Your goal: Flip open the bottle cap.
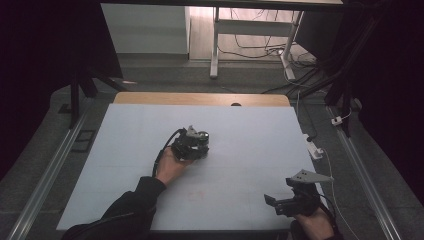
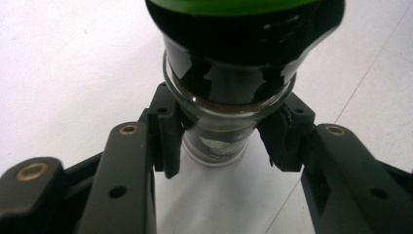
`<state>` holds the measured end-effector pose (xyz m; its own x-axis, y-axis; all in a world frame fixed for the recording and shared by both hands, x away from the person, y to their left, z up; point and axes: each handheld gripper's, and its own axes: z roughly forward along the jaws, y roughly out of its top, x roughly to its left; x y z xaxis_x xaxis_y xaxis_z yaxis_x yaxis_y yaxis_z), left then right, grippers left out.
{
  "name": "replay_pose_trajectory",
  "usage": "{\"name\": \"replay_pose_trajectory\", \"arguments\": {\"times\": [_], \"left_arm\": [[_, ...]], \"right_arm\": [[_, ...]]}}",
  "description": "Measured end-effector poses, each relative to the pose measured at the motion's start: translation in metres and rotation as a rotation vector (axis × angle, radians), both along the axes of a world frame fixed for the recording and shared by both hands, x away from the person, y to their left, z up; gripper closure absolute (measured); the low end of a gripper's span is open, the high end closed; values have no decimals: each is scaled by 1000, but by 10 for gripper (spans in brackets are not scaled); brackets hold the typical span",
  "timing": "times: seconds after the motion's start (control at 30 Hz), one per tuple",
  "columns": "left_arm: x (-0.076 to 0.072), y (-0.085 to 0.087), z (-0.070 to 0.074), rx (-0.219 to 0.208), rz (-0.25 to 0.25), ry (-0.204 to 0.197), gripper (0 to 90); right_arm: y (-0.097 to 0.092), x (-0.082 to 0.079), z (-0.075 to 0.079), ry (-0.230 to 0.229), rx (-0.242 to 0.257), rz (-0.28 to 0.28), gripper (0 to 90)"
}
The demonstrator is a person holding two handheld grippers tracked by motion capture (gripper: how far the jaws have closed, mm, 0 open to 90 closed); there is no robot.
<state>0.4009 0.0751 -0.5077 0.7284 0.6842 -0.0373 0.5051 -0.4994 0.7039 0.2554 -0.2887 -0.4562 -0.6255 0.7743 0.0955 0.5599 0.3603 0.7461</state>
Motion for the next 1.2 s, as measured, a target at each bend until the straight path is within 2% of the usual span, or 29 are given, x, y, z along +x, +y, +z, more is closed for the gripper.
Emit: {"name": "replay_pose_trajectory", "arguments": {"times": [0.4,0.83,1.0,1.2], "left_arm": [[0,1,0,0,-7,-3,536],[0,1,-1,-1,-9,-3,535],[0,1,-1,-3,-7,-4,535],[-1,1,-1,-5,-3,-7,536]], "right_arm": [[16,0,8,-55,23,52,0],[39,9,11,-42,53,122,0],[50,17,11,-33,84,155,0],[61,26,11,-33,92,186,0]]}}
